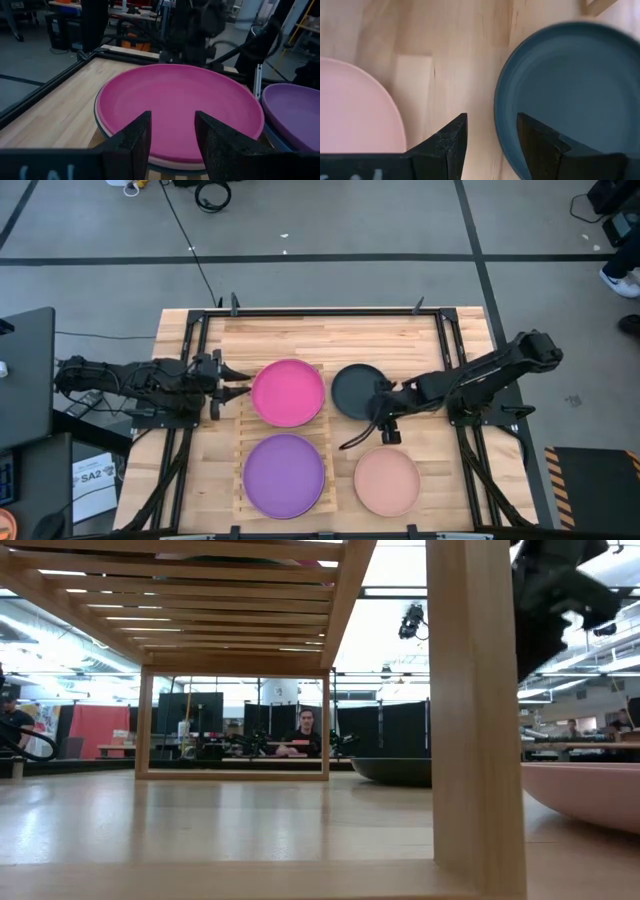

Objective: Place and stack plates onto a shelf
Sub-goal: Stack the black plate on top of the pink plate on the shelf

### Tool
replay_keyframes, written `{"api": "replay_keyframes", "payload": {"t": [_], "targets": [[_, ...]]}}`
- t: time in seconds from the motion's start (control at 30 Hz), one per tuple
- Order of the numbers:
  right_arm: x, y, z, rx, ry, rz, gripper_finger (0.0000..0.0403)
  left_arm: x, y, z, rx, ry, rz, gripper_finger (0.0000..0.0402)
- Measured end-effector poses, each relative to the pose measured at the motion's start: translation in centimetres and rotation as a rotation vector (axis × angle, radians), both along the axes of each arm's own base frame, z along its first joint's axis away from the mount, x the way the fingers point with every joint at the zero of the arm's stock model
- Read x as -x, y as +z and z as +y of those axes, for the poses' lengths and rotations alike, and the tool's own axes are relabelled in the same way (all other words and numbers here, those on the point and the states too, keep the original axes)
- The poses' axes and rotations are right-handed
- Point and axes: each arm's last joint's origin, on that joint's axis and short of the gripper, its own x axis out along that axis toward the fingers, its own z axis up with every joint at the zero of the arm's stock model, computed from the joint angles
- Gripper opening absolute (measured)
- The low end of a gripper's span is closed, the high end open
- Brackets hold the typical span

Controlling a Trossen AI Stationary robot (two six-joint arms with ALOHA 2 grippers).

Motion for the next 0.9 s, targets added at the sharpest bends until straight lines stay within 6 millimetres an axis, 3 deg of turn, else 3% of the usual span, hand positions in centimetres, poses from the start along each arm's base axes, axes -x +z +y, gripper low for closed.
{"api": "replay_keyframes", "payload": {"t": [0.4,0.9], "targets": [[-1.2,-3.7,0.1,0.082,-0.021,0.137,0.0176,0.0,0.0,0.0,-0.002,0.0,-0.003,0.0156],[-1.5,-5.2,-0.1,0.181,-0.054,0.176,0.0176,0.0,0.1,0.0,-0.002,-0.001,-0.005,0.0156]]}}
